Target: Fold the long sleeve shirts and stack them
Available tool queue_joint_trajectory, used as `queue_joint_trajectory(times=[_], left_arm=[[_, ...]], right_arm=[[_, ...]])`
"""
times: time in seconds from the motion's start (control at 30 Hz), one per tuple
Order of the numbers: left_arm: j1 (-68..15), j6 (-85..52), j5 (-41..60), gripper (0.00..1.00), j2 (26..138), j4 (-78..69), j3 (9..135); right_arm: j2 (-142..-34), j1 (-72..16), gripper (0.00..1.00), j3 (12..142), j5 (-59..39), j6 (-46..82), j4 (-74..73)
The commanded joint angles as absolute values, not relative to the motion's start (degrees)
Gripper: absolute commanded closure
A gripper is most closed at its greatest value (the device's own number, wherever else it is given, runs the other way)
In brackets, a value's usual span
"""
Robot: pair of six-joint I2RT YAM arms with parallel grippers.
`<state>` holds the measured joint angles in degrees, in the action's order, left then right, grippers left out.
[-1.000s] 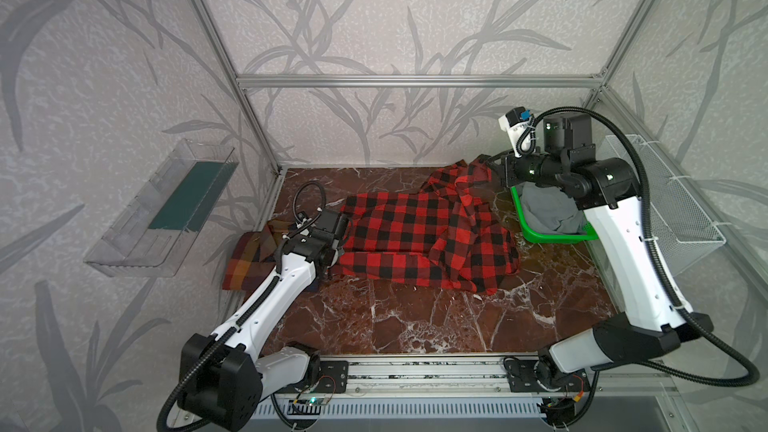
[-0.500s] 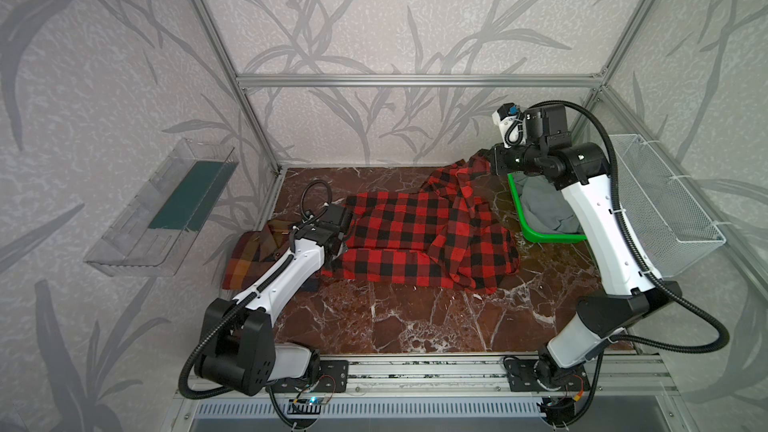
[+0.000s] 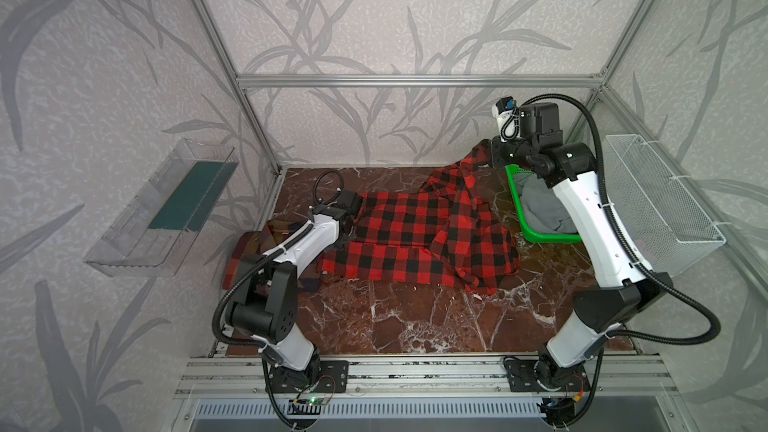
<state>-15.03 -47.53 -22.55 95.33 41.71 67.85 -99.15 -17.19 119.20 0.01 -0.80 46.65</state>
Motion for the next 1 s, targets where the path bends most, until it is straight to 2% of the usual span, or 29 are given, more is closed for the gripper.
queue_joint_trajectory(times=[0.0, 0.2, 0.3, 0.67, 0.83, 0.97], left_arm=[[-14.7, -48.0, -24.3, 1.00, 97.0, 45.6, 70.1], [-14.1, -47.5, -23.5, 1.00, 97.7, 44.5, 69.8], [-13.5, -47.4, -23.2, 0.95, 97.9, 44.1, 69.4], [-12.0, -46.0, -21.5, 0.44, 98.8, 45.1, 73.1], [-12.2, -45.2, -19.0, 0.36, 94.3, 44.8, 72.7], [-13.0, -44.6, -16.1, 0.34, 91.0, 43.9, 70.9]], right_arm=[[-101.3, -16.8, 1.00, 119.4, 0.1, -2.4, 43.7], [-105.5, -15.8, 1.00, 120.7, -0.3, -2.6, 43.3], [-107.3, -15.7, 1.00, 121.2, 0.1, -2.5, 42.8], [-114.4, -15.7, 1.00, 124.2, 4.8, -3.0, 43.3], [-118.9, -15.4, 1.00, 126.8, 5.0, -2.6, 45.1], [-123.0, -14.4, 1.00, 130.9, -0.8, -0.5, 46.4]])
